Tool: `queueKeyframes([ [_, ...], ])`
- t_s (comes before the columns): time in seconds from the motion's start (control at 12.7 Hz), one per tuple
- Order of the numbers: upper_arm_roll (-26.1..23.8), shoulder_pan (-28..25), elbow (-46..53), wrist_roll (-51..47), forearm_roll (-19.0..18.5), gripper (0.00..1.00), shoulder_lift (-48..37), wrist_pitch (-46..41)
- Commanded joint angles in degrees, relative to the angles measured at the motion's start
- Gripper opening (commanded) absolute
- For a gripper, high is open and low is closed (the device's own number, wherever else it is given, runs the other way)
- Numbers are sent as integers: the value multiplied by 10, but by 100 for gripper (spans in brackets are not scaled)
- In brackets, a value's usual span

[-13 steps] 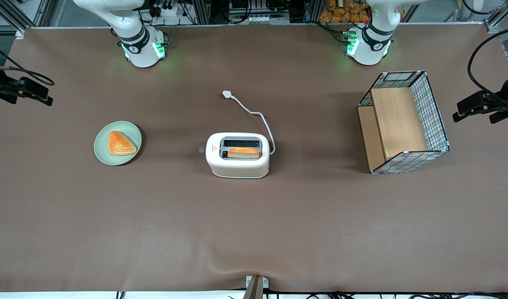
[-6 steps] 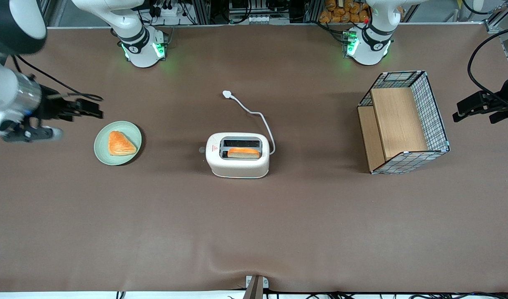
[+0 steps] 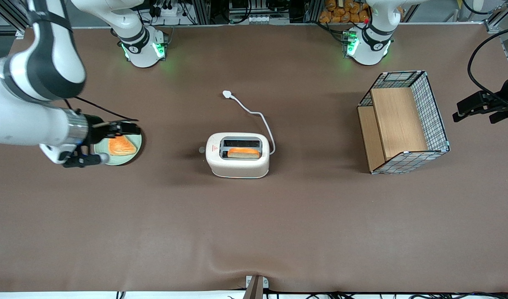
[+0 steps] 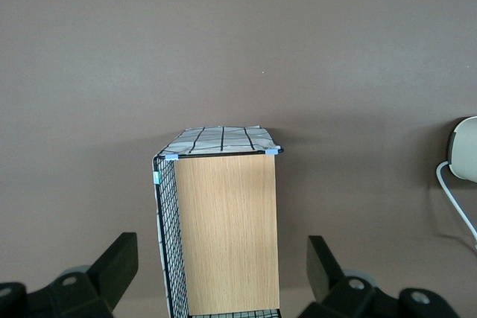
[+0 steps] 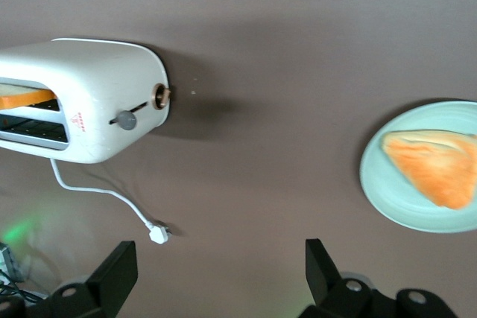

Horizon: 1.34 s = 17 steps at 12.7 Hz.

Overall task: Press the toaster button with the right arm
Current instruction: 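Swing the right gripper over the plate to the toaster's side lever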

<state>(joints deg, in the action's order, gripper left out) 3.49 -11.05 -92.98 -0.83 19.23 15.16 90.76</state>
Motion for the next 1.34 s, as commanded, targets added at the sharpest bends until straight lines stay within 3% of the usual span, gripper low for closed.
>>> queueKeyframes([
  [0.0, 5, -17, 3, -3, 37, 100, 20, 14],
  [0.39, 6, -57, 3, -4, 78, 100, 55, 59],
  [0.55, 5, -76, 3, -4, 92, 89, 70, 84],
  [0.79, 5, -93, 1, -8, 106, 66, 83, 111],
  [1.1, 5, -108, 1, -22, 107, 7, 89, 121],
  [1.18, 5, -112, 1, -22, 109, 0, 94, 128],
  [1.26, 5, -114, 1, -22, 109, 0, 100, 136],
])
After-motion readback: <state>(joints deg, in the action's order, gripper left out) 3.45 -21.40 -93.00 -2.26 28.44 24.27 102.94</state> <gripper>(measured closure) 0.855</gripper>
